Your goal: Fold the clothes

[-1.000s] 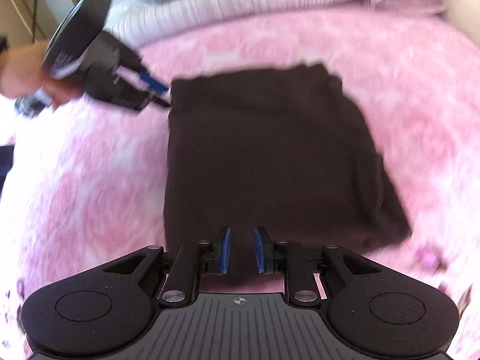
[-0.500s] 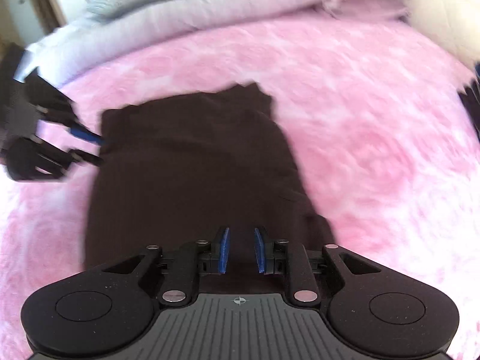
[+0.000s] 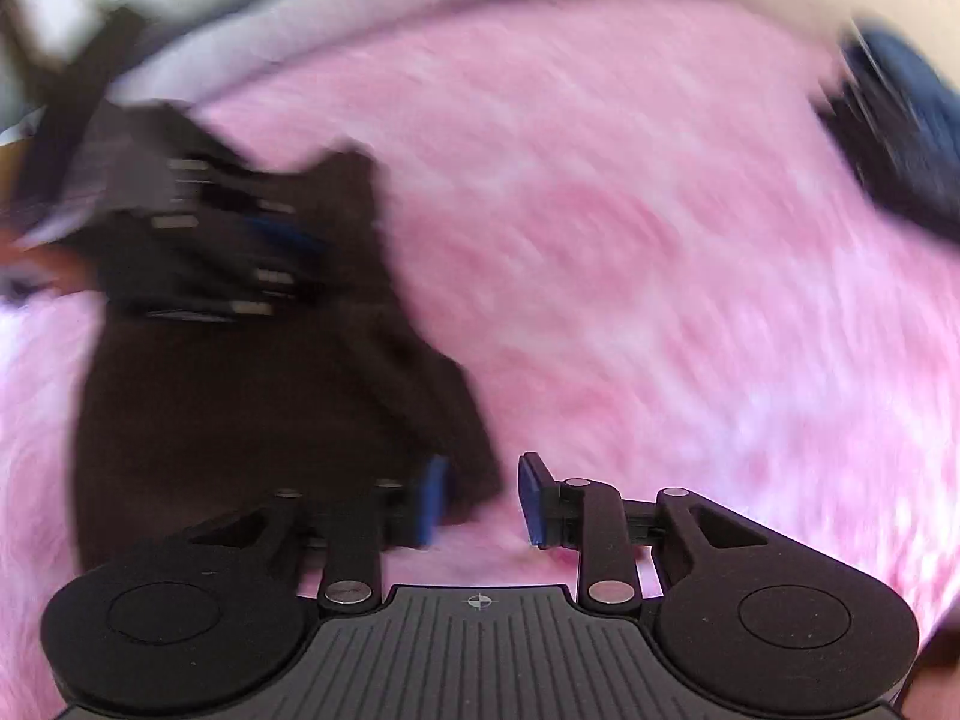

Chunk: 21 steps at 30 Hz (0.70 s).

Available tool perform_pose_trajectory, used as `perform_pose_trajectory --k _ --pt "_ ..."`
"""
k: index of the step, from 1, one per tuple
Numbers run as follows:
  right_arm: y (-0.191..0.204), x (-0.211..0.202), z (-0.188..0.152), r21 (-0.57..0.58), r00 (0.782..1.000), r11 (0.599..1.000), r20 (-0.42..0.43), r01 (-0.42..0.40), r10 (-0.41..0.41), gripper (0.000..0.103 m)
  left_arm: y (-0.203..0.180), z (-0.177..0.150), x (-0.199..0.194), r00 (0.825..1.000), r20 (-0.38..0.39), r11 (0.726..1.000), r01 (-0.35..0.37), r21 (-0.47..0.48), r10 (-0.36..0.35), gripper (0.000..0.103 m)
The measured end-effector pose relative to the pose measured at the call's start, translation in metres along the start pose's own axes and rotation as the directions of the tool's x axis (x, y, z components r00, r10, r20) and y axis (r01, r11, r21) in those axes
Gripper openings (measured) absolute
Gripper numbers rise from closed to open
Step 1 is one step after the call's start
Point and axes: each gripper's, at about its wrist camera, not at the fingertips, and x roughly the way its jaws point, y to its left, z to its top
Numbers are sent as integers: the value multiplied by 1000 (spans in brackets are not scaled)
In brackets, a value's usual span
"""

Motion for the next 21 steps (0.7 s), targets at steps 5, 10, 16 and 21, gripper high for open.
perform_pose_trajectory --k 5,10,16,21 --pt "24 22 -3 -85 993 989 -17 -120 119 29 17 6 6 1000 -20 998 16 -53 -18 35" --pt "-16 40 -3 59 992 992 -43 -113 116 28 38 -3 -10 998 -45 995 -52 -81 49 34" --pt "-14 16 2 69 999 998 -54 13 -9 29 73 -60 -62 973 -128 973 -206 -105 192 31" --pt "28 -9 0 55 1000 998 -9 5 -5 60 64 -115 -112 960 -141 969 -248 -15 244 32"
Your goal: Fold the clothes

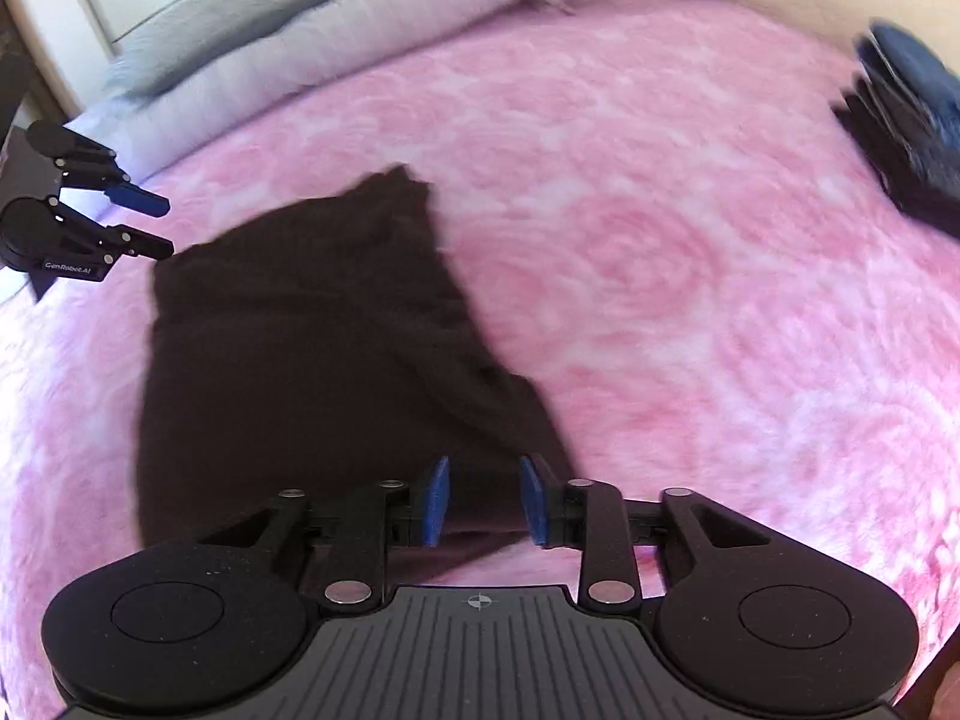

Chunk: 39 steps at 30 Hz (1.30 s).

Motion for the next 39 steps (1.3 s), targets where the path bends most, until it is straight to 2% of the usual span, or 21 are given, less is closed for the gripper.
perform_pose_trajectory --k 1,3,5,10,13,20,25,31,32,34,35,37,39 --pt "15 -4 -3 -35 1000 999 12 0 1 70 -3 -11 -7 1000 2 1000 -4 19 4 33" --pt "43 -11 -9 -93 1000 996 25 3 -1 70 -14 -30 -17 1000 -3 998 -10 60 10 34" --pt "67 -14 -16 -96 1000 995 3 3 -3 70 -28 -46 -26 1000 -13 995 -14 102 15 34" --pt "118 -26 -30 -126 1000 992 -30 5 -8 70 -60 -64 -47 1000 -18 981 -4 192 7 35" --pt "140 -33 -36 -155 999 988 -33 11 -16 70 -69 -74 -56 1000 -10 979 -1 203 3 35" --pt "163 -44 -36 -171 998 984 -15 56 -59 70 -72 -83 -64 1000 15 983 -4 184 1 35" --pt "169 -44 -34 -171 998 983 -21 60 -64 70 -70 -84 -62 1000 19 981 3 192 -7 35" --pt "173 -24 -34 -199 997 979 -55 48 -60 70 -70 -84 -47 1000 7 975 13 223 -15 37" --pt "175 -18 -35 -222 996 973 -62 56 -72 70 -72 -85 -43 1000 13 968 2 252 -5 38" --pt "184 -3 -38 -303 990 949 -73 90 -117 70 -77 -88 -36 999 30 948 -25 316 16 46" --pt "190 6 -42 -364 986 925 -75 110 -147 70 -81 -90 -31 998 54 927 -53 371 36 49" --pt "205 26 -49 -482 977 865 -75 140 -200 70 -92 -98 -21 991 114 859 -122 498 75 57" --pt "216 41 -54 -550 975 821 -55 152 -217 70 -101 -106 -10 980 178 767 -185 614 93 64"
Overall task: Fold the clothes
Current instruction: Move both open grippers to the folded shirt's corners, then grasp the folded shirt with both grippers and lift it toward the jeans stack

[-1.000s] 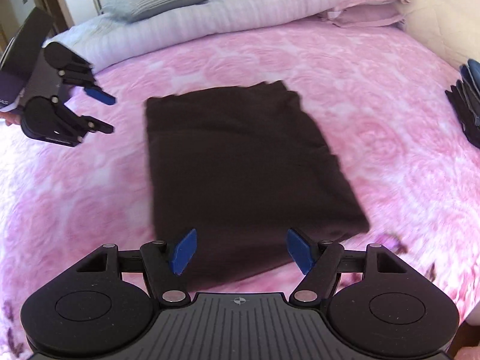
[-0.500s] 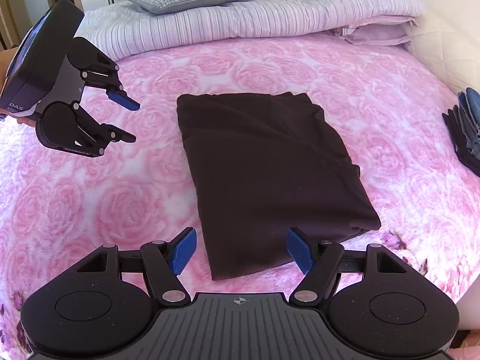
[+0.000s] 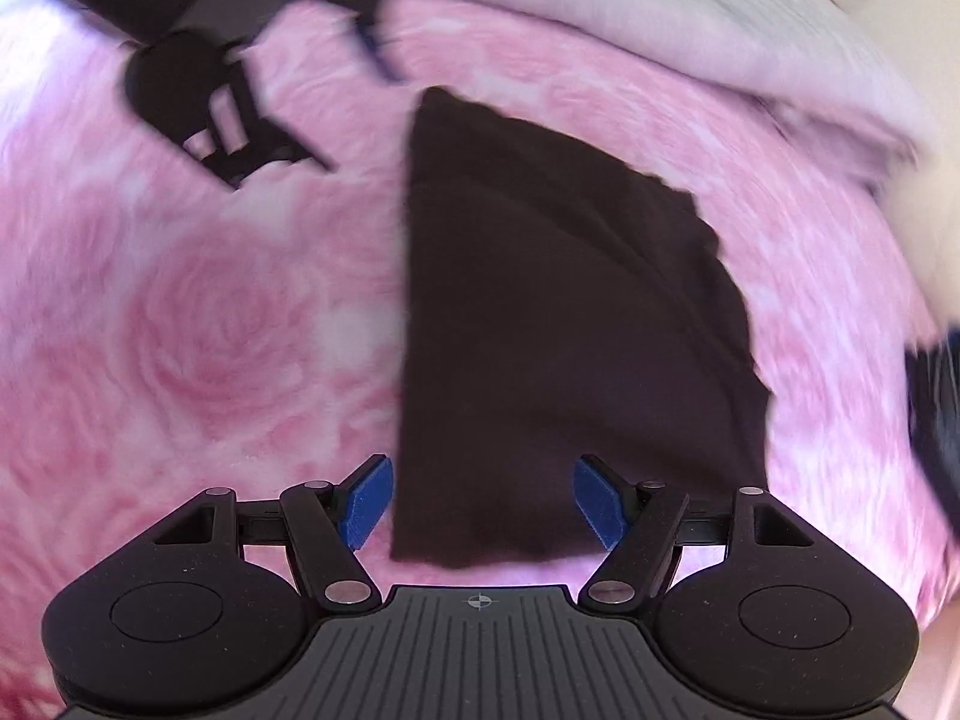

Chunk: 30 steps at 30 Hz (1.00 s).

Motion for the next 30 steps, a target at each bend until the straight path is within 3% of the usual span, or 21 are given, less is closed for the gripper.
perform_pose_trajectory --k 4,10,12,13,15,17,18,19,21,25,29,30 --pt "25 32 1 -90 996 992 29 87 -85 70 -22 -6 24 993 97 972 -86 219 66 65" --pt "28 60 -11 -91 985 983 83 160 -152 67 -30 -18 52 971 201 931 -190 312 131 68" --pt "16 59 -16 -75 985 985 83 157 -151 49 -29 -22 57 961 235 918 -217 331 143 72" --pt "10 57 -18 -69 988 989 86 134 -128 36 -30 -24 60 956 252 910 -233 342 150 76" --pt "1 50 -20 -72 993 994 93 84 -77 21 -28 -25 65 949 275 897 -252 362 155 77" --pt "-10 39 -19 -64 994 997 107 46 -39 16 -23 -21 69 950 274 895 -247 372 149 77" --pt "-16 34 -19 -63 993 998 114 29 -21 15 -19 -19 71 952 271 896 -241 373 143 72" --pt "-21 27 -19 -65 992 998 125 17 -9 15 -15 -16 72 958 256 907 -218 361 128 48" --pt "-32 7 -22 -75 990 997 143 10 1 14 -9 -10 70 973 207 927 -165 337 97 16" --pt "-49 -28 -37 -85 992 996 127 16 -5 14 -13 -1 40 971 234 946 -112 305 40 8" --pt "-26 -18 -68 -161 997 986 64 48 -38 14 -27 5 23 972 232 962 -42 270 -23 7" --pt "-15 -10 -74 -187 998 981 44 59 -52 20 -29 6 23 974 225 965 -28 260 -33 7"
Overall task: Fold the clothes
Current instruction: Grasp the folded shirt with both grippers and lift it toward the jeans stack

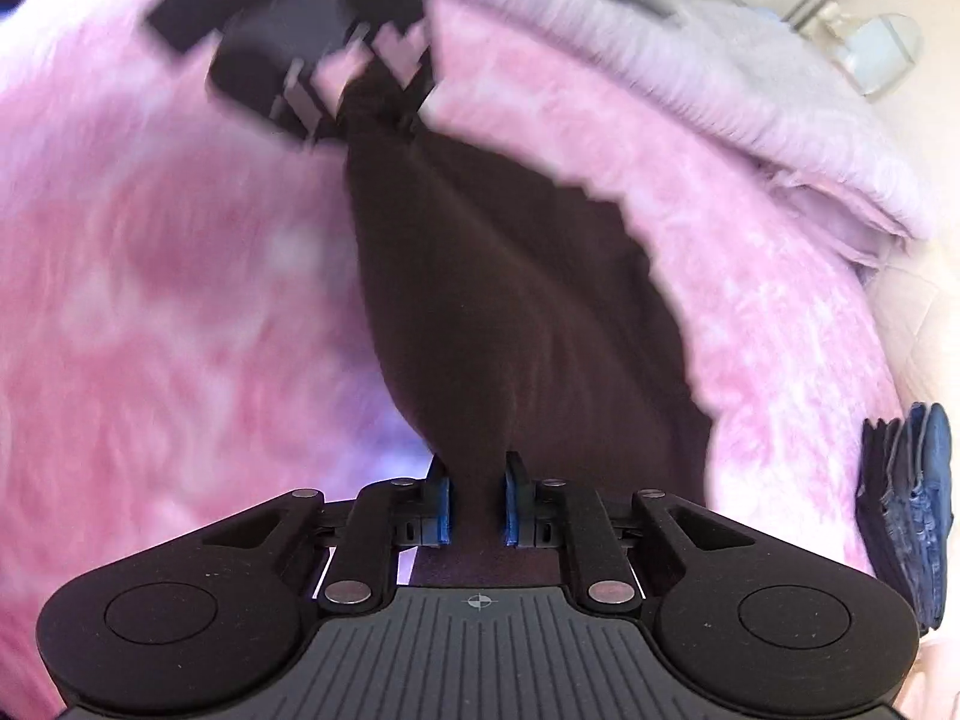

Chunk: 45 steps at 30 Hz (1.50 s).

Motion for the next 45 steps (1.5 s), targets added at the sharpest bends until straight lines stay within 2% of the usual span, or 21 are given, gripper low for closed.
perform_pose_trajectory --k 1,3,5,7,10,13,15,19,23,26,30,36,42,45 --pt "12 9 -3 -18 1000 1000 -26 17 -18 26 -1 1 1 1000 -7 1000 5 -9 -5 7" --pt "34 24 -4 -41 995 996 -52 85 -87 28 -1 3 1 1000 -16 999 10 -31 -11 7" --pt "49 37 -2 -64 984 984 -48 168 -172 34 -1 5 0 1000 -24 999 13 -42 -14 7" --pt "56 46 -1 -73 974 972 -36 222 -225 35 0 7 -2 999 -32 999 14 -46 -15 7" --pt "40 40 -2 -18 987 987 -34 158 -158 34 4 8 -5 999 -49 998 18 -55 -21 7" --pt "13 23 -5 39 997 997 -26 73 -72 15 17 14 -13 998 -57 998 15 -56 -19 7" --pt "-7 -1 -3 36 999 998 -3 46 -46 13 28 21 -26 998 -52 998 14 -67 -17 7" --pt "-45 -62 -1 -18 1000 1000 29 10 -9 12 56 35 -64 998 -26 990 53 -129 -57 7" --pt "-70 -119 -3 -80 999 996 28 -33 36 12 87 56 -103 990 4 975 138 -175 -139 7" --pt "-94 -149 -7 -80 996 993 19 -88 90 12 109 74 -125 983 11 964 182 -193 -183 7" --pt "-130 -175 -18 -73 990 989 34 -131 134 12 139 103 -143 977 -7 955 207 -213 -213 7" --pt "-194 -196 -64 -96 981 984 108 -151 162 12 188 158 -139 973 -50 938 201 -283 -224 7" --pt "-281 -205 -136 -96 971 981 154 -170 183 12 234 243 -100 971 -78 901 178 -395 -226 7" --pt "-329 -214 -169 -101 975 984 152 -146 160 12 263 288 -78 977 -75 910 158 -384 -201 7"
